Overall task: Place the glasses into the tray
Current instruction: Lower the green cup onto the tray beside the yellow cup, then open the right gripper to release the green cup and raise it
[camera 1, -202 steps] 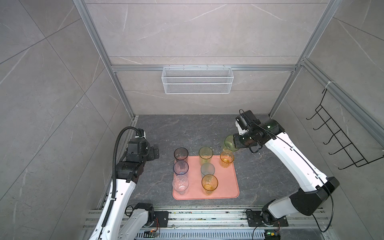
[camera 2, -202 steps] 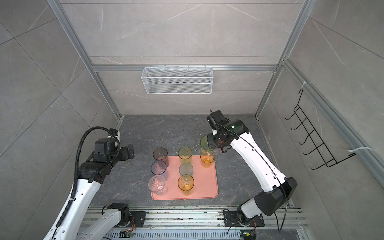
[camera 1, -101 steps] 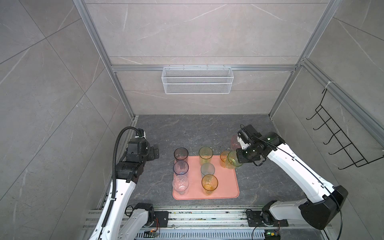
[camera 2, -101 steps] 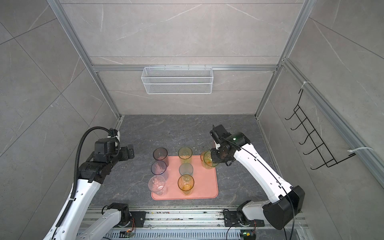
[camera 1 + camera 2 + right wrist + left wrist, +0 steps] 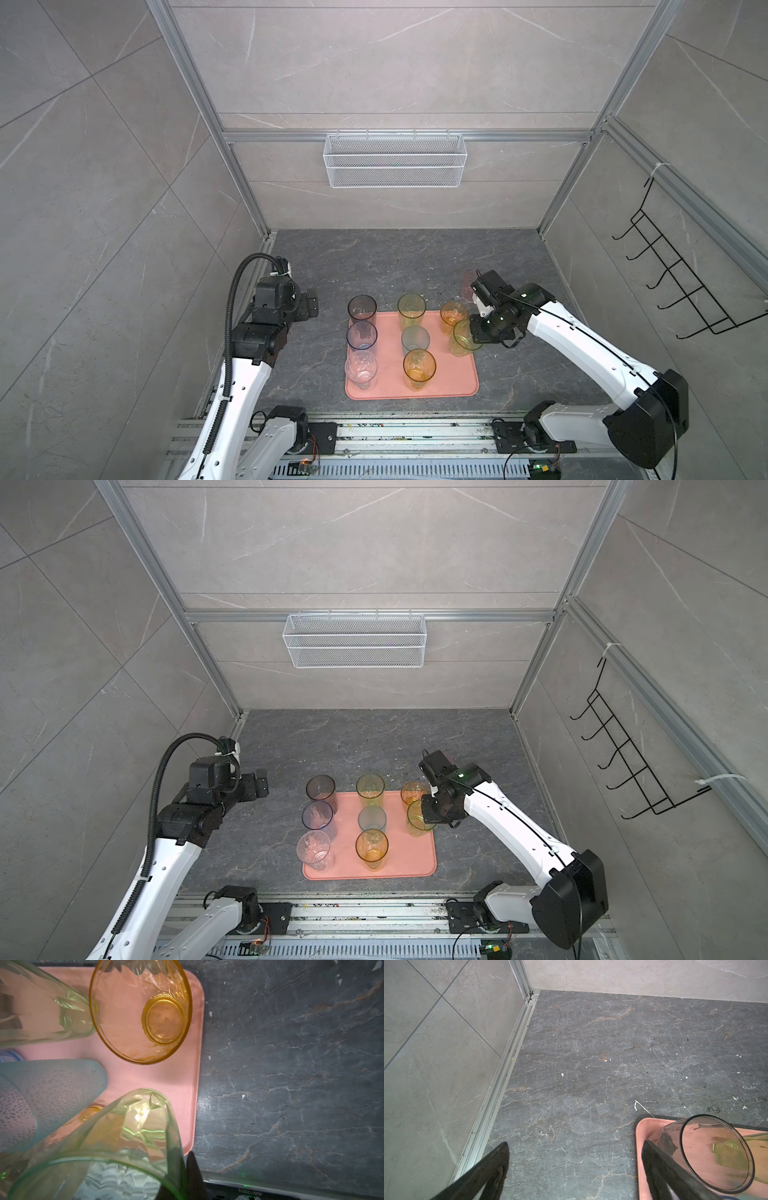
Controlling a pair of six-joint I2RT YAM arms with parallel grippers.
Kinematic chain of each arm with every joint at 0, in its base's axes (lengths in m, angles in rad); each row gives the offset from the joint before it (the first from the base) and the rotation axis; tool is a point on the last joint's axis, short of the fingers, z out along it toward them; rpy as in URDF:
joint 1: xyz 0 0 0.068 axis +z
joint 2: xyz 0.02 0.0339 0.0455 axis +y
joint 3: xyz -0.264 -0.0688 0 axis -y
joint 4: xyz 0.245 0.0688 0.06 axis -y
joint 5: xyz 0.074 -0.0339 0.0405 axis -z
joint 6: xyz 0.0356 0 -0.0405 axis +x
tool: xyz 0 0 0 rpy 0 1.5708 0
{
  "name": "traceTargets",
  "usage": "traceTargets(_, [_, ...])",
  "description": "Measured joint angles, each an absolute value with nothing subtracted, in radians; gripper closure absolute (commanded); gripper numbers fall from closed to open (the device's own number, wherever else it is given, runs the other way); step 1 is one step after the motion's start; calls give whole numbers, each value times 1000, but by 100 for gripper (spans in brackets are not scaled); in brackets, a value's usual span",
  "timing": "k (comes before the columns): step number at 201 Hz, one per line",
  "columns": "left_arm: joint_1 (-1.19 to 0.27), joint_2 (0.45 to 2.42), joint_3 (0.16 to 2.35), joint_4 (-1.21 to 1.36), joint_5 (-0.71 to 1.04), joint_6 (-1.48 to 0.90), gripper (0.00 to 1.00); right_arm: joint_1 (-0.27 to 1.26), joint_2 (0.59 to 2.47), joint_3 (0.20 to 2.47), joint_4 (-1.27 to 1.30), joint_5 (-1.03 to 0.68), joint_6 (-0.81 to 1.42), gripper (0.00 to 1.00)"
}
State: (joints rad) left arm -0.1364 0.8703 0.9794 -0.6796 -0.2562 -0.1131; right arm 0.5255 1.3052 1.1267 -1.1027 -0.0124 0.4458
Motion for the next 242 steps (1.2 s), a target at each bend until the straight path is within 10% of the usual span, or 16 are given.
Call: traceTargets(242, [-134,879,979,-680,-257,-113,1,525,1446,966,-863,22,461,100])
